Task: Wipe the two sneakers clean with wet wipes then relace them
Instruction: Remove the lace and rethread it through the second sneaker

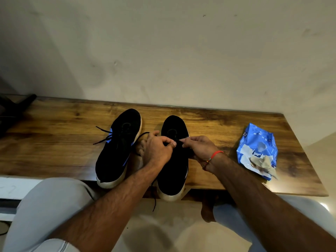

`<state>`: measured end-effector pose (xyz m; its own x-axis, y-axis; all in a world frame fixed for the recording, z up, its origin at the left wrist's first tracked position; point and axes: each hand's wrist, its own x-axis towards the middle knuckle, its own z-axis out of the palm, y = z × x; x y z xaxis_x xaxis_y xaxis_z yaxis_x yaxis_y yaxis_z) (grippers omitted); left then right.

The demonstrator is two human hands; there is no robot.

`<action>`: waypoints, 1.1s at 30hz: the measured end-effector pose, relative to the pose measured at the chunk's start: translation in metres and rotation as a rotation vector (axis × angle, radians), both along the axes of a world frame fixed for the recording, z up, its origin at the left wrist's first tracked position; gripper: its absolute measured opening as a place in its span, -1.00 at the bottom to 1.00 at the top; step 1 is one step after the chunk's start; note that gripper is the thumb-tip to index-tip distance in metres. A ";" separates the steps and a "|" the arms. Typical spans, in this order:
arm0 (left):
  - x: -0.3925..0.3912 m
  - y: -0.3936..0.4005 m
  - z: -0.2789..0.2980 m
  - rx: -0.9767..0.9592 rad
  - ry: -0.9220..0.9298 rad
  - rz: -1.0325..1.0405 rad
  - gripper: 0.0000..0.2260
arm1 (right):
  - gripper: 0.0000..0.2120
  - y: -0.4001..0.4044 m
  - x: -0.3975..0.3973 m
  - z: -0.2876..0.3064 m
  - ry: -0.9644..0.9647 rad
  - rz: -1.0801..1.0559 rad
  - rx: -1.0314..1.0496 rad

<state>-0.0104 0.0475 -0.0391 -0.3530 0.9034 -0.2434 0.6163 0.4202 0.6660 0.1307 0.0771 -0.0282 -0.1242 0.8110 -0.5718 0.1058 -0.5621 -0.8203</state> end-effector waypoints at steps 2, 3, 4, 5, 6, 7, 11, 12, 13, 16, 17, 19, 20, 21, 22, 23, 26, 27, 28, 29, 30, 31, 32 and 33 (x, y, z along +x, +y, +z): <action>0.004 -0.002 -0.003 0.018 -0.035 0.068 -0.89 | -0.80 0.001 -0.001 0.000 0.003 0.011 0.005; 0.006 -0.003 -0.004 0.025 -0.047 0.096 -0.89 | -0.80 0.001 -0.002 -0.001 0.001 0.020 0.010; 0.007 -0.003 -0.006 0.032 -0.059 0.118 -0.90 | -0.81 0.001 -0.001 0.000 -0.001 0.028 0.015; 0.008 -0.004 -0.007 0.036 -0.073 0.136 -0.91 | -0.81 0.001 -0.001 0.000 -0.003 0.036 0.019; 0.009 -0.004 -0.009 0.041 -0.090 0.150 -0.92 | -0.81 0.001 -0.001 0.000 0.001 0.043 0.022; 0.009 -0.003 -0.010 0.045 -0.109 0.160 -0.93 | -0.81 0.001 0.000 0.001 0.006 0.049 0.025; 0.004 0.003 -0.018 0.062 -0.246 0.136 -0.95 | -0.79 0.000 -0.001 0.000 -0.010 0.042 0.045; 0.003 0.005 -0.018 0.053 -0.268 0.101 -0.93 | -0.79 0.001 0.000 -0.001 -0.016 0.035 0.047; 0.001 0.006 -0.017 0.041 -0.278 0.058 -0.89 | -0.79 0.001 0.000 -0.002 -0.018 0.028 0.045; -0.004 0.008 -0.017 0.010 -0.245 -0.020 -0.84 | -0.79 0.001 0.001 -0.003 0.000 0.024 0.034; -0.006 0.008 -0.018 0.011 -0.202 -0.022 -0.89 | -0.79 0.001 0.000 -0.003 0.005 0.026 0.033; -0.008 0.008 -0.021 0.026 -0.129 -0.016 -0.94 | -0.80 0.000 0.000 -0.002 0.006 0.028 0.038; -0.007 0.008 -0.022 0.031 -0.111 -0.009 -0.92 | -0.80 -0.001 -0.001 -0.002 0.006 0.027 0.042; -0.005 0.008 -0.022 0.034 -0.104 0.002 -0.90 | -0.80 -0.001 -0.001 -0.002 0.006 0.025 0.044; -0.004 0.009 -0.023 0.033 -0.104 0.011 -0.89 | -0.79 -0.001 -0.001 -0.002 0.008 0.025 0.044; -0.004 0.010 -0.025 0.038 -0.109 0.020 -0.89 | -0.78 -0.001 -0.001 -0.001 0.008 0.025 0.042; -0.005 0.015 -0.037 0.102 -0.144 0.020 -0.90 | -0.78 -0.002 0.001 0.000 0.010 0.031 0.037; -0.005 0.015 -0.040 0.125 -0.135 0.004 -0.90 | -0.79 -0.002 0.001 0.000 0.009 0.034 0.041; -0.005 0.015 -0.043 0.140 -0.110 -0.017 -0.89 | -0.79 -0.002 0.002 0.000 0.008 0.035 0.045; -0.006 0.016 -0.044 0.150 -0.086 -0.038 -0.89 | -0.79 -0.002 0.001 0.000 0.004 0.034 0.049; -0.007 0.016 -0.044 0.155 -0.061 -0.052 -0.89 | -0.79 -0.002 0.001 0.000 -0.001 0.031 0.054; -0.008 0.016 -0.044 0.165 -0.043 -0.062 -0.89 | -0.79 -0.002 0.000 0.000 -0.007 0.026 0.059; -0.009 0.016 -0.043 0.168 -0.029 -0.069 -0.90 | -0.79 -0.002 -0.001 0.000 -0.011 0.023 0.062; -0.009 0.016 -0.042 0.169 -0.016 -0.074 -0.91 | -0.79 -0.002 -0.002 0.000 -0.013 0.020 0.064</action>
<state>-0.0195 0.0638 -0.0816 -0.2817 0.9552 -0.0905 0.6301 0.2553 0.7333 0.1290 0.0754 -0.0283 -0.1339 0.8433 -0.5205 0.1278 -0.5062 -0.8529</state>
